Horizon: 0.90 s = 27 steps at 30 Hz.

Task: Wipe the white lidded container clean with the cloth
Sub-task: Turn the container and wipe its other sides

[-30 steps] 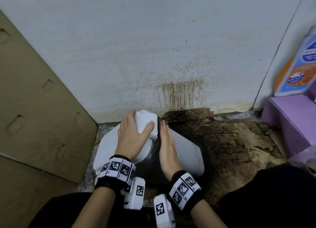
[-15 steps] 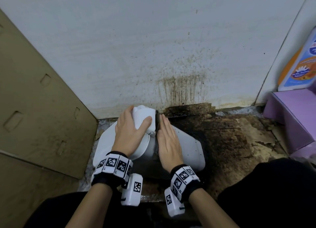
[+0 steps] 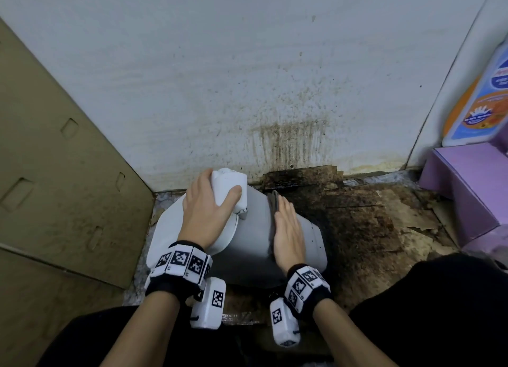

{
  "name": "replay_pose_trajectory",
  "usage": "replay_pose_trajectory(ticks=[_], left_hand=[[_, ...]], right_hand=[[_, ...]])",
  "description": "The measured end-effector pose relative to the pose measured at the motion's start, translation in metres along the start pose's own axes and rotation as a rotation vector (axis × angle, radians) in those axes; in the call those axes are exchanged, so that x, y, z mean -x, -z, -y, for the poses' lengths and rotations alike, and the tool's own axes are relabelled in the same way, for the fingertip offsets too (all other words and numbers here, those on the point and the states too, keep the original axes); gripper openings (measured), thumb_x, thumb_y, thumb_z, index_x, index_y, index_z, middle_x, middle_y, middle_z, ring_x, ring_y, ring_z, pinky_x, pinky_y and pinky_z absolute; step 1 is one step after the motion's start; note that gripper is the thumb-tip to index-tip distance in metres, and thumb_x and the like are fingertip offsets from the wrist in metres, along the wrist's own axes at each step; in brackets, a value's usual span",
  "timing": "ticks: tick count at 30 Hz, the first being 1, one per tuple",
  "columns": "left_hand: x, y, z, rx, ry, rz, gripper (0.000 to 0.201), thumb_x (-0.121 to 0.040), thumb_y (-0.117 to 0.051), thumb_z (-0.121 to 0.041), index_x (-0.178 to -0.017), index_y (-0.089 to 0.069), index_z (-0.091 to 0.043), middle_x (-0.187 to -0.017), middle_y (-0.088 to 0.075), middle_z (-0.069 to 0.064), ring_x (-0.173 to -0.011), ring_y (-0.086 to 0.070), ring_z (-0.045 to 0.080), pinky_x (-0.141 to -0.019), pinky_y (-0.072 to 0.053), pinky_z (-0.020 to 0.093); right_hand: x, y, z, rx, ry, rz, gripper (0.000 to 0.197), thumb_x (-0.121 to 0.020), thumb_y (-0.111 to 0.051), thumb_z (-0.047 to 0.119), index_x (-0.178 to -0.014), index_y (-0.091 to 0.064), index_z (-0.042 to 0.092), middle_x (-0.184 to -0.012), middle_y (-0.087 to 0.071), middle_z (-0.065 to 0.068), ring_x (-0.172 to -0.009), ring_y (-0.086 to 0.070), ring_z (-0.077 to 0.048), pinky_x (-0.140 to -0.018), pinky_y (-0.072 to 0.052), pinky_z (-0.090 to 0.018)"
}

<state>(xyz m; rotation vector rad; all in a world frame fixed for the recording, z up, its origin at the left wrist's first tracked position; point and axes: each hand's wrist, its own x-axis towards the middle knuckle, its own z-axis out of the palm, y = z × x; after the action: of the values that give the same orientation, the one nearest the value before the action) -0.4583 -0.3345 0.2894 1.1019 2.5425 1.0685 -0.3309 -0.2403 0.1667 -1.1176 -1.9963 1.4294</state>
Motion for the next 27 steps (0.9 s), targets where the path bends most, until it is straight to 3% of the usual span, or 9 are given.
replay_pose_trajectory(ticks=[6,10,13,17,19,21,27], left_hand=[[0.001,0.001,0.005,0.0,0.009,-0.008,0.097,-0.072,-0.036,-0.072,-0.151,-0.028,-0.018,-0.153,-0.035,0.001,-0.142,-0.029,0.019,-0.115,-0.022,0.036],[0.003,0.004,0.01,0.019,0.008,0.007,0.096,-0.073,-0.037,-0.073,-0.152,-0.026,-0.02,-0.154,-0.033,0.0,-0.143,-0.029,0.019,-0.116,-0.023,0.037],[0.002,0.006,0.015,0.04,0.012,0.011,0.094,-0.074,-0.038,-0.074,-0.152,-0.026,-0.022,-0.153,-0.033,-0.003,-0.142,-0.029,0.017,-0.114,-0.022,0.034],[-0.001,0.008,0.016,0.049,0.015,0.002,0.091,-0.075,-0.039,-0.074,-0.15,-0.028,-0.024,-0.15,-0.035,-0.004,-0.139,-0.031,0.016,-0.108,-0.021,0.03],[0.0,0.007,0.015,0.049,0.004,0.003,0.092,-0.075,-0.038,-0.074,-0.151,-0.028,-0.023,-0.15,-0.035,-0.003,-0.139,-0.031,0.017,-0.11,-0.022,0.032],[0.002,0.006,0.014,0.049,-0.003,0.01,0.093,-0.075,-0.038,-0.074,-0.152,-0.026,-0.022,-0.152,-0.034,-0.002,-0.14,-0.03,0.017,-0.113,-0.023,0.035],[0.002,0.004,0.011,0.047,0.009,0.022,0.093,-0.075,-0.039,-0.074,-0.152,-0.026,-0.023,-0.153,-0.033,-0.003,-0.14,-0.028,0.016,-0.11,-0.021,0.032]], right_hand=[[0.019,-0.024,0.059,-0.013,0.233,0.026,0.068,-0.097,0.001,0.051,-0.16,-0.009,0.029,-0.167,-0.002,0.017,-0.152,0.006,0.005,-0.125,0.003,-0.023],[0.018,-0.02,0.041,0.046,0.374,-0.024,0.061,-0.103,-0.011,0.044,-0.16,-0.018,0.025,-0.167,-0.015,0.015,-0.153,-0.006,0.003,-0.125,-0.007,-0.023],[0.011,-0.012,0.016,0.077,0.389,-0.01,0.058,-0.105,-0.016,0.041,-0.16,-0.021,0.024,-0.166,-0.018,0.014,-0.152,-0.01,0.003,-0.124,-0.009,-0.02],[0.001,0.01,-0.04,0.109,0.225,0.011,0.056,-0.104,-0.014,0.044,-0.158,-0.016,0.032,-0.166,-0.012,0.017,-0.153,-0.007,0.002,-0.125,-0.006,-0.021],[-0.003,0.023,-0.067,0.099,0.063,0.042,0.05,-0.107,-0.015,0.036,-0.156,-0.011,0.035,-0.167,-0.008,0.015,-0.154,-0.003,-0.001,-0.122,0.0,-0.017],[-0.006,0.03,-0.082,0.077,-0.051,0.037,0.05,-0.11,-0.02,0.03,-0.16,-0.015,0.031,-0.168,-0.009,0.013,-0.153,-0.003,0.001,-0.121,0.001,-0.017],[-0.012,0.032,-0.091,0.007,-0.176,-0.024,0.05,-0.11,-0.026,0.031,-0.16,-0.022,0.029,-0.168,-0.014,0.011,-0.154,-0.008,-0.004,-0.124,-0.004,-0.027]])
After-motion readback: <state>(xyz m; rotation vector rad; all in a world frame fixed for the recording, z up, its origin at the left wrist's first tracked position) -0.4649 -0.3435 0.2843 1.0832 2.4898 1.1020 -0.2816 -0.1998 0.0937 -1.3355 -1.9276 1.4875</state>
